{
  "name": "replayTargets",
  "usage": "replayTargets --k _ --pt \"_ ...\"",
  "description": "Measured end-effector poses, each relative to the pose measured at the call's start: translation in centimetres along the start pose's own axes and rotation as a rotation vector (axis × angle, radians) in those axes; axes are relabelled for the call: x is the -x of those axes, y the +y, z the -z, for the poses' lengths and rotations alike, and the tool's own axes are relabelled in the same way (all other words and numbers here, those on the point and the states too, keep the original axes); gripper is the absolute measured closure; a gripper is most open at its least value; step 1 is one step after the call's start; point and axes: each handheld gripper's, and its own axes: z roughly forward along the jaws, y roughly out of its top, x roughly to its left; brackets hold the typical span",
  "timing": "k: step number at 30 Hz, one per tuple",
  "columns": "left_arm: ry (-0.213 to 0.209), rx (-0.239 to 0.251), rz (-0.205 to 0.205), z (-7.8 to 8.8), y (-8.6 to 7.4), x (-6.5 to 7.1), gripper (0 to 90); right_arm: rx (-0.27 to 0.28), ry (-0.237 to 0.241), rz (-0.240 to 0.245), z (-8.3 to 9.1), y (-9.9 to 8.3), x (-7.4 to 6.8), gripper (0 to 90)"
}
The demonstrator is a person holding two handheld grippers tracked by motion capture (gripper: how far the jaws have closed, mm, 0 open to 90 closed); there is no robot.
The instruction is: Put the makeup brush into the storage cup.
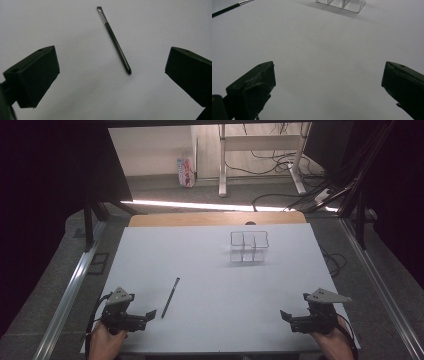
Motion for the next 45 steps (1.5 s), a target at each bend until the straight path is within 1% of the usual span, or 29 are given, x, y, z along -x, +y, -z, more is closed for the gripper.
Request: replayTargets --k 3,6,7,10,13,14,21,25,30,32,37,40,45 --pt "0.001 0.0 0.015 0.0 -0.1 -0.2 0.0 0.003 0.002 0.001 0.0 0.0 0.0 0.0" --pt "-0.002 0.009 0.035 0.0 -0.1 -0.4 0.0 -0.004 0.001 0.018 -0.2 0.0 -0.1 0.0" --pt "0.002 0.007 0.036 0.1 -0.1 -0.4 0.0 -0.005 0.002 0.033 -0.3 0.0 -0.3 0.0" --pt "-0.007 -0.006 0.03 -0.1 -0.1 -0.3 0.0 -0.003 -0.004 0.045 -0.4 0.0 -0.4 0.0" --pt "-0.002 -0.028 0.005 -0.4 0.0 -0.1 0.0 -0.002 -0.003 0.044 -0.4 0.0 -0.3 0.0" --pt "0.001 -0.031 0.003 -0.4 0.0 -0.1 0.0 -0.002 -0.001 0.041 -0.4 0.0 -0.3 0.0" --pt "0.018 -0.049 0.015 -0.4 0.0 -0.2 0.2 -0.009 0.0 0.06 -0.6 0.0 -0.4 0.0" --pt "0.039 -0.067 0.004 -0.5 0.1 -0.1 0.5 -0.014 -0.002 0.061 -0.6 0.0 -0.5 0.0" --pt "0.058 -0.071 0.004 -0.4 0.3 -0.2 0.5 -0.022 -0.006 0.061 -0.7 0.0 -0.5 0.0" --pt "0.066 -0.081 0.001 -0.4 0.5 -0.2 0.4 -0.023 -0.007 0.061 -0.7 0.0 -0.5 0.0" --pt "0.078 -0.109 -0.006 -0.7 1.1 0.0 0.3 -0.026 -0.008 0.058 -0.6 0.0 -0.5 0.0" --pt "0.076 -0.115 -0.002 -0.8 1.3 -0.1 0.3 -0.027 -0.01 0.054 -0.7 0.0 -0.5 0.0" --pt "0.08 -0.109 0.009 -0.7 1.7 -0.4 0.3 -0.027 -0.008 0.05 -0.7 0.0 -0.4 0.0"
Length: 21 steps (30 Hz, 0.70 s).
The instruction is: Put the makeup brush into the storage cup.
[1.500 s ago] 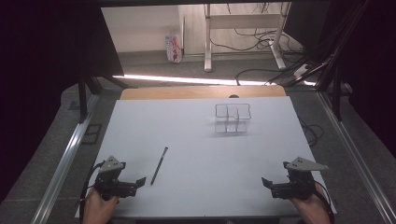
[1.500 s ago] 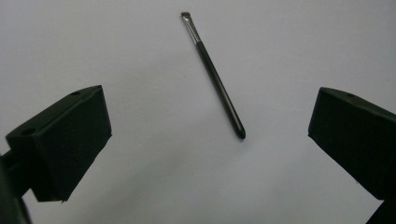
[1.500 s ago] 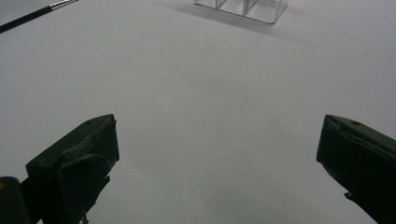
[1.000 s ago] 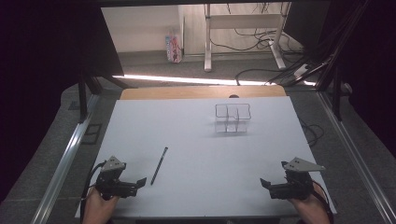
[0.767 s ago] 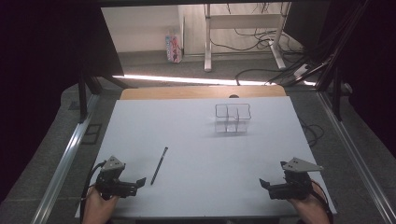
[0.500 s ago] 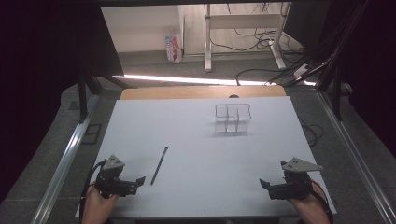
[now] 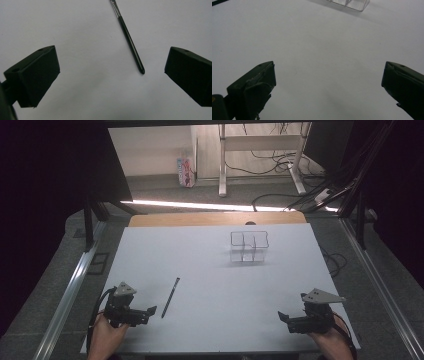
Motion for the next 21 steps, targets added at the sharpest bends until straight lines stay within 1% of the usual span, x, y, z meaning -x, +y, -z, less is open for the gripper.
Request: replayTargets --k 5,9,12,17,21 --pt "-0.002 -0.019 0.003 -0.2 0.4 -0.1 0.4 0.001 0.002 -0.006 -0.1 0.0 0.0 0.0" --pt "-0.01 -0.046 -0.011 -0.5 1.0 0.0 0.4 -0.004 0.002 -0.01 -0.1 0.0 0.1 0.0" --pt "-0.019 -0.061 -0.012 -0.8 1.4 0.0 0.4 -0.001 0.0 -0.015 -0.1 0.0 0.1 0.0" --pt "-0.017 -0.091 -0.021 -1.0 1.9 0.0 0.5 0.003 -0.005 -0.029 -0.2 -0.1 0.3 0.0" --pt "-0.014 -0.117 -0.028 -1.4 2.4 -0.2 0.5 0.002 -0.005 -0.029 -0.2 -0.1 0.2 0.0"
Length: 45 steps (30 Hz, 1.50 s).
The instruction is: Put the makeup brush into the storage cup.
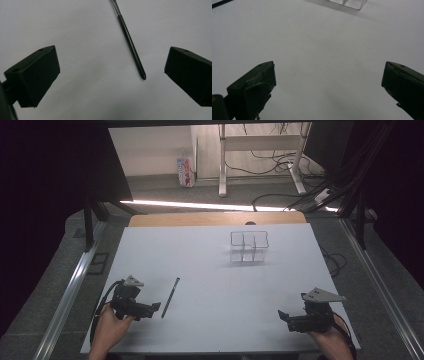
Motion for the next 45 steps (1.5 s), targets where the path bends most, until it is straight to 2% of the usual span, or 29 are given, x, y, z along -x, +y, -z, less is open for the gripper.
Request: replayTargets --k 7,11,17,24,30,45 --pt "0.008 -0.03 -0.004 -0.3 1.0 -0.3 0.5 -0.007 0.001 0.001 -0.1 0.0 0.0 0.0" --pt "0.007 -0.063 -0.01 -0.6 1.5 -0.4 0.5 -0.01 0.001 0.003 -0.1 0.0 0.0 0.0" --pt "-0.009 -0.084 -0.011 -1.2 2.3 -0.4 0.5 -0.02 0.001 0.003 -0.2 0.0 0.0 0.0" --pt "-0.025 -0.101 -0.017 -1.9 3.5 -0.1 0.3 -0.027 0.002 -0.003 -0.3 -0.1 0.0 0.0" --pt "-0.019 -0.126 -0.032 -2.4 4.4 0.2 0.4 -0.036 0.005 -0.003 -0.3 -0.1 0.0 0.0" --pt "-0.014 -0.176 -0.033 -4.1 7.1 1.2 4.5 -0.061 0.019 -0.004 -0.6 -0.2 -0.1 0.0"
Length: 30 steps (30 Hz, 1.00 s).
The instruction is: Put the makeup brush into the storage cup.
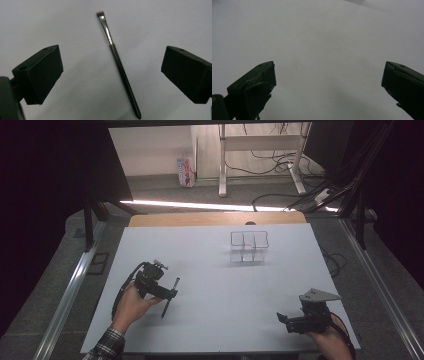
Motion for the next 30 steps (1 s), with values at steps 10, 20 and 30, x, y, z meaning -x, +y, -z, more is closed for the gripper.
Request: replayTargets --k 10,20,30 --pt "0.016 -0.015 0.022 -0.3 0.9 0.3 16.2 -0.009 0.005 0.003 -0.1 0.0 -0.1 0.0" --pt "-0.001 -0.061 0.04 -1.8 0.2 0.1 28.4 -0.016 0.005 0.007 -0.1 0.0 -0.1 0.0" --pt "-0.001 -0.103 0.045 -3.0 -0.1 0.3 41.1 -0.022 0.008 0.012 -0.2 0.0 -0.2 0.0"
